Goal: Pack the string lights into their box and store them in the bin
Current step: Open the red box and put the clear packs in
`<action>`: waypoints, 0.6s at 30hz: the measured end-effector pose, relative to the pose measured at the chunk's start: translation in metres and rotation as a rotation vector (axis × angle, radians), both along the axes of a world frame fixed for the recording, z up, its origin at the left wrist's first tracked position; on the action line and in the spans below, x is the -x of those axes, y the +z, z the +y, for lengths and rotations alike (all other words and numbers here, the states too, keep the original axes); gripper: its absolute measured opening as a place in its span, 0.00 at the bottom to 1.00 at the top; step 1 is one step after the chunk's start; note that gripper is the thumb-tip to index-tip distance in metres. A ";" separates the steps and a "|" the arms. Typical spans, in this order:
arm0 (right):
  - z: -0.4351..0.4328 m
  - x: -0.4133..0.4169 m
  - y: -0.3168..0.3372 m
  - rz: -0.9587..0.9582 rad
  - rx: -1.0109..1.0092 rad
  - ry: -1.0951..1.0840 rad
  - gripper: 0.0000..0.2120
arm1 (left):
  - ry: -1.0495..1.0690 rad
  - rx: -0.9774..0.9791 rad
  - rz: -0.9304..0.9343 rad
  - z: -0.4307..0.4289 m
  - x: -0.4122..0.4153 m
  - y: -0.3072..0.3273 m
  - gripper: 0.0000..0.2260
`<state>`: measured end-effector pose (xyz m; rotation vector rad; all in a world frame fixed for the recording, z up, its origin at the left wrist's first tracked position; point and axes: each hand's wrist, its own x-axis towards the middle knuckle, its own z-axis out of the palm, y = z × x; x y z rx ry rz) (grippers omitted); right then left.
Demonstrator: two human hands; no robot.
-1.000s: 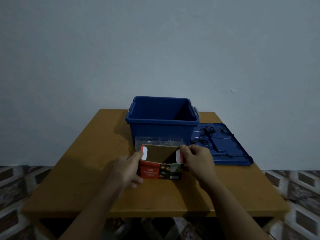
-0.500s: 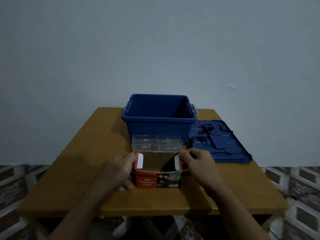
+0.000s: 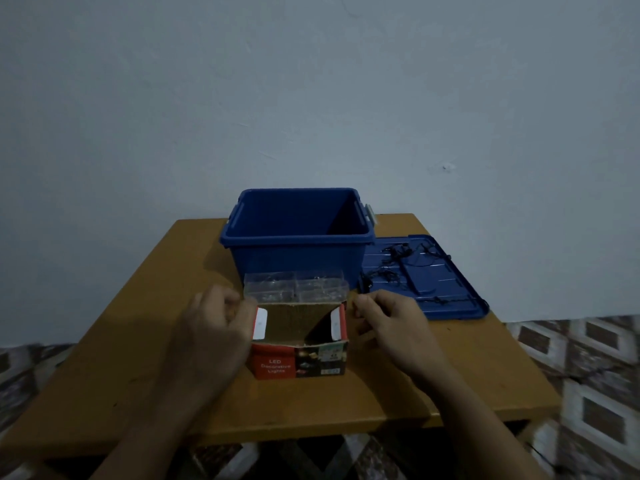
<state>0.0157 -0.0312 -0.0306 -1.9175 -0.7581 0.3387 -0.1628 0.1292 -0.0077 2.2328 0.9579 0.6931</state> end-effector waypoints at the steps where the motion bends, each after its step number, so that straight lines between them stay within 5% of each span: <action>1: -0.005 -0.010 0.000 -0.034 0.027 -0.019 0.11 | -0.002 -0.060 -0.126 -0.003 -0.002 0.006 0.02; 3: -0.017 -0.035 0.004 -0.167 0.123 -0.092 0.07 | -0.122 -0.184 -0.185 -0.011 -0.014 0.022 0.02; 8: -0.041 -0.100 0.007 -0.420 0.466 -0.180 0.13 | -0.518 -0.239 0.099 -0.041 -0.085 0.060 0.06; 14: -0.041 -0.124 0.009 -0.476 0.782 -0.036 0.14 | -0.712 -0.440 0.699 -0.064 -0.183 0.049 0.14; 18: -0.042 -0.130 0.010 -0.529 0.805 -0.005 0.09 | -0.705 -0.596 1.006 -0.077 -0.207 0.039 0.08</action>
